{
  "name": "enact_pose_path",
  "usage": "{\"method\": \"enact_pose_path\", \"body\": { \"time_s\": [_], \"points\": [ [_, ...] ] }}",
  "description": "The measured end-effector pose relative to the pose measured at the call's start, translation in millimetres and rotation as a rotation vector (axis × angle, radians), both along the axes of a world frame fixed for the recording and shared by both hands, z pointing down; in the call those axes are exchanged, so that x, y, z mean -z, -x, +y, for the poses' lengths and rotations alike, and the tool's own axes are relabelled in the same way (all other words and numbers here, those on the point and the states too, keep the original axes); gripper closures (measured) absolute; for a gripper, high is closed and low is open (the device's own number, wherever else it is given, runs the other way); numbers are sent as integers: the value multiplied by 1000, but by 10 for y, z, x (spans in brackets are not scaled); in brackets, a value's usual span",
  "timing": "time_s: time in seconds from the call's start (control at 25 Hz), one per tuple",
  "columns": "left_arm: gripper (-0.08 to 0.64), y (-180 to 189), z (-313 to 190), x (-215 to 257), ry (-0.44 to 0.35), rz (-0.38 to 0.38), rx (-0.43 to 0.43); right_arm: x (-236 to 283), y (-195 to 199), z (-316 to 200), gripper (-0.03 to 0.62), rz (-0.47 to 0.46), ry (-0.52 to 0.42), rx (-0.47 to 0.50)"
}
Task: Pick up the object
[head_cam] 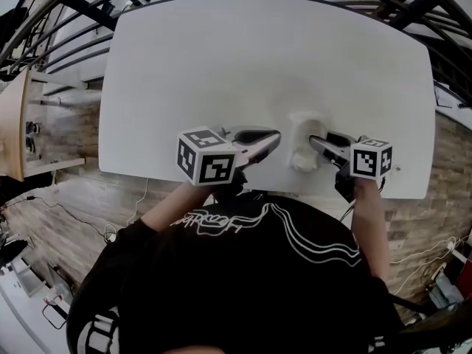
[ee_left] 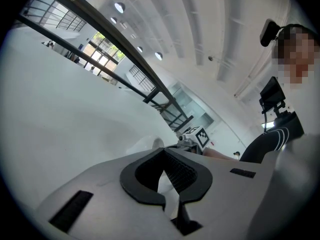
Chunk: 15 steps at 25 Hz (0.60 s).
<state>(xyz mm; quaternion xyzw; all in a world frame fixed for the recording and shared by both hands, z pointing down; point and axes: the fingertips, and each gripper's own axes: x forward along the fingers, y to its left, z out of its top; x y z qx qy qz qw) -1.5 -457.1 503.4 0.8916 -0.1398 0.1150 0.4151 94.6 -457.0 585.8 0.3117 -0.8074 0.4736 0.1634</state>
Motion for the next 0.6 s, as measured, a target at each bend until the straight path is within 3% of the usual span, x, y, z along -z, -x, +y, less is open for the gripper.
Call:
{"method": "enact_pose_path", "body": {
  "time_s": [0.6],
  "points": [
    [552, 164, 145, 242, -42, -16, 55, 180, -15, -39, 463, -4, -81, -111]
  ]
}}
